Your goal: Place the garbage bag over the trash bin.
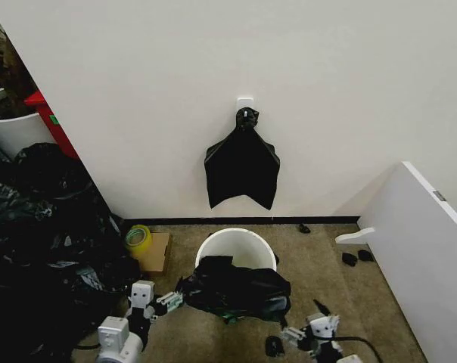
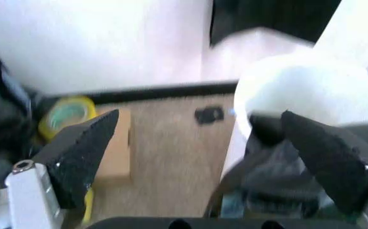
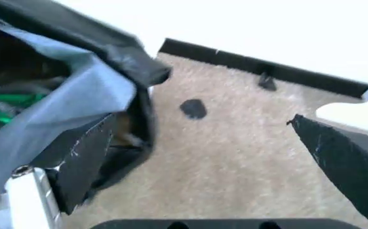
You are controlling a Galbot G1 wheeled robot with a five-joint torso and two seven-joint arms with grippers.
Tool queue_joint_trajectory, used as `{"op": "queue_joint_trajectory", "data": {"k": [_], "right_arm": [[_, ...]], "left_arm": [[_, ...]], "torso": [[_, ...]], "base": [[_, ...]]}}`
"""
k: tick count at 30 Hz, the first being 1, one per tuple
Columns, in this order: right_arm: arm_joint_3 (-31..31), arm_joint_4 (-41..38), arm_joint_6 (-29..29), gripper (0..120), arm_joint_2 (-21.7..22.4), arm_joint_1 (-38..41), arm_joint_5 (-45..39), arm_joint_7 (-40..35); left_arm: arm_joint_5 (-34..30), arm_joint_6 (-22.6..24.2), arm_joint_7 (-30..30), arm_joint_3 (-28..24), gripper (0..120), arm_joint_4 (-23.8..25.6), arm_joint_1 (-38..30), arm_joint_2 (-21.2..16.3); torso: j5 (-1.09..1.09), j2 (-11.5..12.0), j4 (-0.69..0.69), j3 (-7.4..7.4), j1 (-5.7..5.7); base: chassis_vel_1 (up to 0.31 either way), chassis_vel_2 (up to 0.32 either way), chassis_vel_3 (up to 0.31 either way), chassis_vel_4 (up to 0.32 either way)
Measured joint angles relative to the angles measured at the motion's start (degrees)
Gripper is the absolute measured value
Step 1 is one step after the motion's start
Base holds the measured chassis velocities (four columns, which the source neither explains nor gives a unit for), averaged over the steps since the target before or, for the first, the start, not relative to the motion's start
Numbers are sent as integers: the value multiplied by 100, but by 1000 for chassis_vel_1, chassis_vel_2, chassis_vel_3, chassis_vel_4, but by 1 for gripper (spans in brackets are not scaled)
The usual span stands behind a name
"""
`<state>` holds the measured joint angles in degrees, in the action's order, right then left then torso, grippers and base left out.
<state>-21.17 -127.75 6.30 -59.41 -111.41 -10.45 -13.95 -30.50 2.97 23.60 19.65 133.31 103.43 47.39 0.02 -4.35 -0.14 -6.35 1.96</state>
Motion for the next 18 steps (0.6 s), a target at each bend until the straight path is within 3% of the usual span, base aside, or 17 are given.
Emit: {"op": "queue_joint_trajectory", "data": {"k": [5,12,16,18], "right_arm": [[-505,-333,-37,100,267,-404,-156,272],[-998,-623,145,100,532,-455,-597,466],[-1296,-687,511,100,800,16,-1542,645],[-1372,-616,849,100,1088,534,-2497,991]], "left_arm": [[14,-304,-200,240,100,38,13,122],[167,-373,-163,35,100,-52,-123,439],[313,-567,-201,38,100,-107,-173,585],[441,-780,-291,92,100,-220,-191,741]], "torso": [[2,0,-1,0,0],[2,0,-2,0,0],[0,0,-2,0,1],[2,0,-1,0,1]], "base": [[0,0,0,0],[0,0,0,0],[0,0,0,0],[0,0,0,0]]}}
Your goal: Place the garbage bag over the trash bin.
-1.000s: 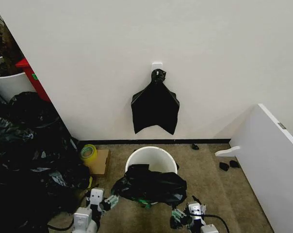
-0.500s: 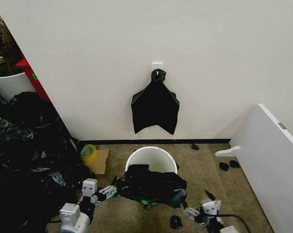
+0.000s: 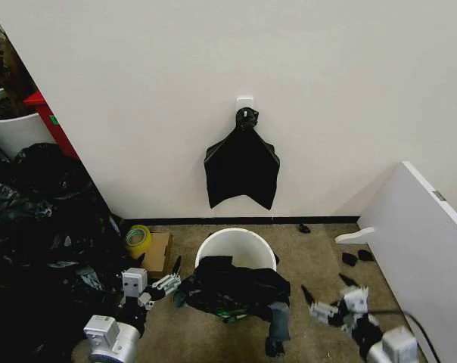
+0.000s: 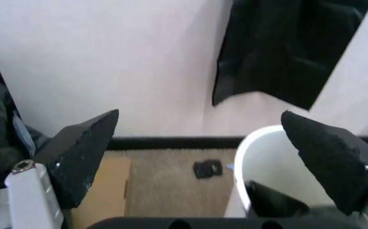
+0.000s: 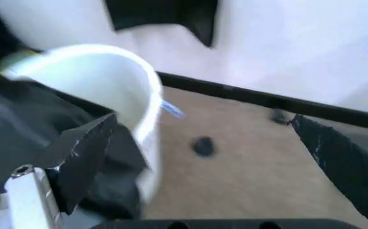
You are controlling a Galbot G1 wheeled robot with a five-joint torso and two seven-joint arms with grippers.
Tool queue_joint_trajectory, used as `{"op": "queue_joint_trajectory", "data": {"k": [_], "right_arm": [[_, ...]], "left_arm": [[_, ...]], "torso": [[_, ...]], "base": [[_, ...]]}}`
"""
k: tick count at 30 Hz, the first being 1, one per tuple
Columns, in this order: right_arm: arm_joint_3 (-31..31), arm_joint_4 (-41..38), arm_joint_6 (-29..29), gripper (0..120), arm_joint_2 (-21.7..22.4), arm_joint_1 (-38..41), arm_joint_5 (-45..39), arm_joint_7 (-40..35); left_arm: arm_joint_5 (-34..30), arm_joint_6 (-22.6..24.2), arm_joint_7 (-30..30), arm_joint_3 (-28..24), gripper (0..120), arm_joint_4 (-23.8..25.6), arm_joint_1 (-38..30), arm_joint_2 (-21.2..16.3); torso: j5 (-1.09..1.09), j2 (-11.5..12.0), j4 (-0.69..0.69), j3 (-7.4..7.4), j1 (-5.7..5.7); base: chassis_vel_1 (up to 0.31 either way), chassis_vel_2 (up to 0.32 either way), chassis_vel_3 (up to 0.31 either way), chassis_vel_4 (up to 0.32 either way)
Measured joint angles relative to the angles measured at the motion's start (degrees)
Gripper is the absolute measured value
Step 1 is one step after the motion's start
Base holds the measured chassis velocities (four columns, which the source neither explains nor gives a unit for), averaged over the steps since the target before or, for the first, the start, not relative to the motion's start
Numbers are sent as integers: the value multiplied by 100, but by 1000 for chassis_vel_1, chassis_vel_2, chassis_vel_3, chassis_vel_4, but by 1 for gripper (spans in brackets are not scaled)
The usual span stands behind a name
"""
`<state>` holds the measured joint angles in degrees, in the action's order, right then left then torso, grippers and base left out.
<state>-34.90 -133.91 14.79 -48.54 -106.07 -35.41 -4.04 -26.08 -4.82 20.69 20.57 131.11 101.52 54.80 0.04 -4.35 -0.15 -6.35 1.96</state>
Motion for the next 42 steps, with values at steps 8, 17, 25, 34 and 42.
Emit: {"op": "queue_joint_trajectory", "data": {"k": [8,17,25,34,42], "right_arm": [[385,789,656,100,787,1723,-951,1366],[2525,1974,825,100,1094,4257,-678,2445],[4125,3144,786,100,677,5940,-193,2785],[5206,4200,628,100,145,7186,333,3154],[5744,5103,476,79,-227,7805,367,3396]], "left_arm": [[478,-388,-227,127,100,-112,172,378],[937,-633,-388,219,100,-72,478,653],[1115,-813,-507,335,100,-141,668,779],[1186,-947,-604,304,100,-158,715,941],[1040,-947,-619,108,100,-108,782,1067]], "torso": [[-2,0,1,-1,0],[3,0,2,-1,1],[0,1,0,-1,0],[0,0,1,0,0],[-1,1,1,0,0]], "base": [[0,0,0,0],[0,0,0,0],[0,0,0,0],[0,0,0,0],[0,0,0,0]]}}
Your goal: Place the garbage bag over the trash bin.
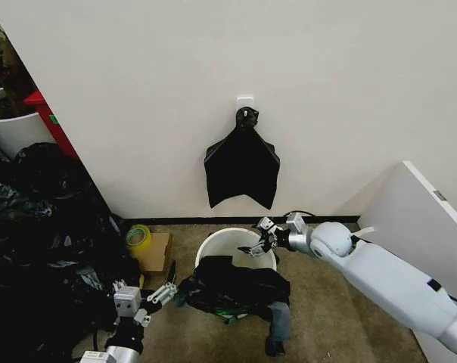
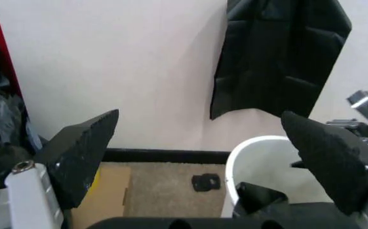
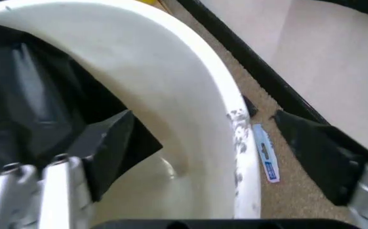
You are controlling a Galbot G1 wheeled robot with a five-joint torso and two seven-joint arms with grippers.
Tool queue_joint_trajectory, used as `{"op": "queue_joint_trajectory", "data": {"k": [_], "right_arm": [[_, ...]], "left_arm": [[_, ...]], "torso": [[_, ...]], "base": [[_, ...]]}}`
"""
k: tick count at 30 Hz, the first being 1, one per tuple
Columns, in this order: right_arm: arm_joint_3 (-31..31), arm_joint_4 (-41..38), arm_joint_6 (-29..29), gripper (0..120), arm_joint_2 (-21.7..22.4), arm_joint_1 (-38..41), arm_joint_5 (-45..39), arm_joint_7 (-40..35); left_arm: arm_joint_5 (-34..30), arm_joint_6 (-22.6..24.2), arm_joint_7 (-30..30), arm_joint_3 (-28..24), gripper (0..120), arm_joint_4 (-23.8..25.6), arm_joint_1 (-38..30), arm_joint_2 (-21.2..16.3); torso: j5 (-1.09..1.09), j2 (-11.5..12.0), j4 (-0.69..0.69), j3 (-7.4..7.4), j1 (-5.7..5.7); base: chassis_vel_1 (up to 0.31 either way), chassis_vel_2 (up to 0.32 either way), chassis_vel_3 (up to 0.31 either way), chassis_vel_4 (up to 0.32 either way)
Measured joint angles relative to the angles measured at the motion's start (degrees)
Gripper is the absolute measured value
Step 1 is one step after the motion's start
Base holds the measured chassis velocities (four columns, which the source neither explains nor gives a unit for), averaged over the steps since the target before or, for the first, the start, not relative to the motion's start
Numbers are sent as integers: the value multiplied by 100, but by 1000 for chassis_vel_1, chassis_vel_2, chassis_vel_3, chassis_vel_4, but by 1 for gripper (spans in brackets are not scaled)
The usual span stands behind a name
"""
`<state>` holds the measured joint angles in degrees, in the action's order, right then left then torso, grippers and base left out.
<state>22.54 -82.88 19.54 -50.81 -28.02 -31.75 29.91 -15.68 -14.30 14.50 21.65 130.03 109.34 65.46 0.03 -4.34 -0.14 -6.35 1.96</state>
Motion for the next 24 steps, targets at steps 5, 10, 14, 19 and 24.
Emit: {"op": "queue_joint_trajectory", "data": {"k": [5,10,14,19,24], "right_arm": [[110,231,-32,66,-114,126,30,46],[194,612,-89,46,-301,288,115,129],[249,689,-108,32,-333,331,133,173],[307,657,-113,13,-338,332,144,169],[330,649,-93,4,-338,351,104,163]], "left_arm": [[61,-7,9,-87,100,-37,20,7],[107,-18,20,-134,100,-54,47,-16],[127,-18,27,-154,100,-56,45,-7],[136,-12,42,-175,100,-59,17,-6],[154,-3,54,-216,100,-61,5,9]], "torso": [[1,0,-1,0,0],[0,0,0,0,0],[2,0,-1,1,0],[2,0,-1,1,0],[1,0,-1,1,0]], "base": [[0,0,0,0],[0,0,0,0],[0,0,0,0],[0,0,0,0],[0,0,0,0]]}}
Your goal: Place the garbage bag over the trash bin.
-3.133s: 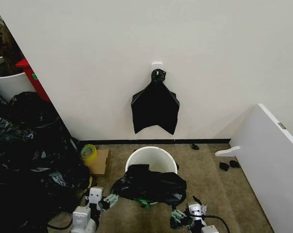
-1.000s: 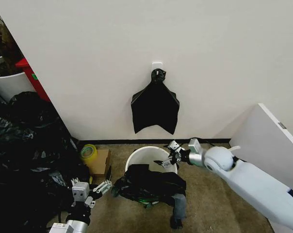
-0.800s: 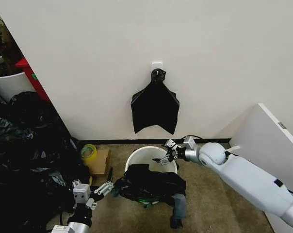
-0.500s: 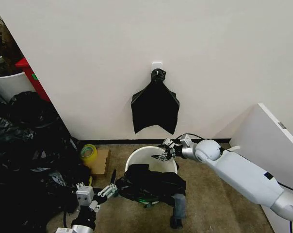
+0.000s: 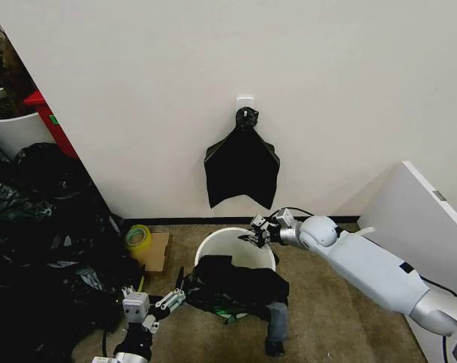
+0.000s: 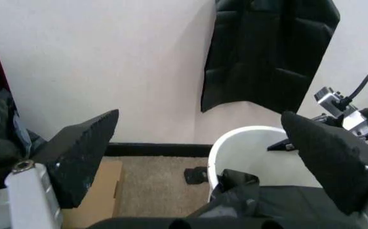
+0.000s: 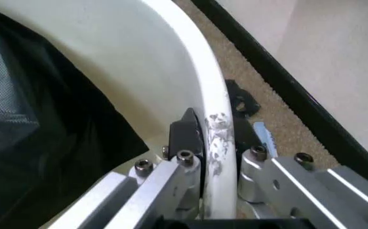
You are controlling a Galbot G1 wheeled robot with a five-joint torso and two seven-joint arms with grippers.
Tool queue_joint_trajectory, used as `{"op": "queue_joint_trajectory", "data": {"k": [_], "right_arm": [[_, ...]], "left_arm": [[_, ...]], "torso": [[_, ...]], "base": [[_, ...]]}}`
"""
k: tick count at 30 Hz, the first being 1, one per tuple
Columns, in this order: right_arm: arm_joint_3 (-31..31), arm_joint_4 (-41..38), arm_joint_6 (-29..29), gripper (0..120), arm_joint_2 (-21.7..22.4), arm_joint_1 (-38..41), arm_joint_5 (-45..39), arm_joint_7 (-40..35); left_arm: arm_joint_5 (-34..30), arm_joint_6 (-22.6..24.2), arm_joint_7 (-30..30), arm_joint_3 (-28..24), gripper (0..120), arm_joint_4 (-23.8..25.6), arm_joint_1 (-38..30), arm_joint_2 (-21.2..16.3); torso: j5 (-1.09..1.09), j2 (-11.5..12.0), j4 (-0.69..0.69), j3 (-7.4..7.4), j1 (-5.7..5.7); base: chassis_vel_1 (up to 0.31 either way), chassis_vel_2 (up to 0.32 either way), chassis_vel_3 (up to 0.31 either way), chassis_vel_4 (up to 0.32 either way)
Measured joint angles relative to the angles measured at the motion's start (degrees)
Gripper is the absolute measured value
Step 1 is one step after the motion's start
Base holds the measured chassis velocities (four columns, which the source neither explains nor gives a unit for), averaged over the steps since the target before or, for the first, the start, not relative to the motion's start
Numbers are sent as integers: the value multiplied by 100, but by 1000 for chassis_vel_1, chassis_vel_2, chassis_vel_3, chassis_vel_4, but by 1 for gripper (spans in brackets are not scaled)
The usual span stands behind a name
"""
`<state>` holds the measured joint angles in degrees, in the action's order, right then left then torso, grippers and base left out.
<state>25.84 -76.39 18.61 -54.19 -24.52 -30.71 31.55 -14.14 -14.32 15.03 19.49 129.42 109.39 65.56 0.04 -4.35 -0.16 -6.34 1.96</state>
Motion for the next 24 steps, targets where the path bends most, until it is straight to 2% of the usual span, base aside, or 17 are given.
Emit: {"op": "queue_joint_trajectory", "data": {"k": [12,15,18,24], "right_arm": [[-178,-173,120,4,93,-240,-333,-476],[-462,-470,565,2,187,-478,-806,-1179],[-667,-620,806,2,225,-665,-1079,-1514],[-1242,-1082,1025,2,266,-1198,-1540,-2190]], "left_arm": [[-46,-10,35,10,100,15,37,14],[-94,1,41,25,100,45,-10,-11],[-144,12,66,24,100,42,-57,-16],[-200,33,84,12,100,61,-76,-38]], "torso": [[-2,0,2,-1,0],[-4,0,3,-2,0],[-1,0,2,-2,0],[-2,0,1,-2,0]], "base": [[0,0,0,0],[0,0,0,0],[0,0,0,0],[0,0,0,0]]}}
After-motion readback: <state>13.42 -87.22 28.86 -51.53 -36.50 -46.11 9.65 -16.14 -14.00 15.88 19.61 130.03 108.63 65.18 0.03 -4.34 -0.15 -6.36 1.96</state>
